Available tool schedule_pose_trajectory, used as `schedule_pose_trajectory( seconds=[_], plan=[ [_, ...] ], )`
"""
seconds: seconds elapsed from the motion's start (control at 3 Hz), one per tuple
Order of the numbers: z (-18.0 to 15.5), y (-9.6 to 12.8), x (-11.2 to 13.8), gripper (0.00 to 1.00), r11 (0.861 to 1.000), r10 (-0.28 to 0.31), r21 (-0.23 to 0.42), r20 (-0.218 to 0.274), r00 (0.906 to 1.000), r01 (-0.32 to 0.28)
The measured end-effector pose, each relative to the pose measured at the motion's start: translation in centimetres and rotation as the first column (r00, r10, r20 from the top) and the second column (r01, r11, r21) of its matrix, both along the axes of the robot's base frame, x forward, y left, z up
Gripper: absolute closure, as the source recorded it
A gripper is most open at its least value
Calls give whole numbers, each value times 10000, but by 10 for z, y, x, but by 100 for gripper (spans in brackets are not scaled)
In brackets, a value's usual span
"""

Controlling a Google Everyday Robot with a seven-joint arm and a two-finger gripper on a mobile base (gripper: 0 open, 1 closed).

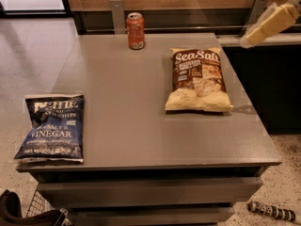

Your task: Move coke can near blue chip bag

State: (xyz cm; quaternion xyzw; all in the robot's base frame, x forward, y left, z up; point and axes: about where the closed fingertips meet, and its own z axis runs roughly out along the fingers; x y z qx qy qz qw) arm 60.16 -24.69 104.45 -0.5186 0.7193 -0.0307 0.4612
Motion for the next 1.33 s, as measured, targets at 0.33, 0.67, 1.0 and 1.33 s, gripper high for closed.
schedule_pose_trajectory(
  seconds=[0.33, 0.67, 1.0, 1.33],
  plan=[
    [4, 18, 49, 0, 9723, 272, 2298, 696, 9972, -425],
    [-11, 39, 76, 0, 8969, 914, 4322, 256, 9955, -935],
    [-19, 51, 90, 0, 8381, 1276, 5370, -207, 9916, -966],
    [-20, 58, 97, 0, 8061, 1296, 5880, -639, 9895, -676]
  ],
)
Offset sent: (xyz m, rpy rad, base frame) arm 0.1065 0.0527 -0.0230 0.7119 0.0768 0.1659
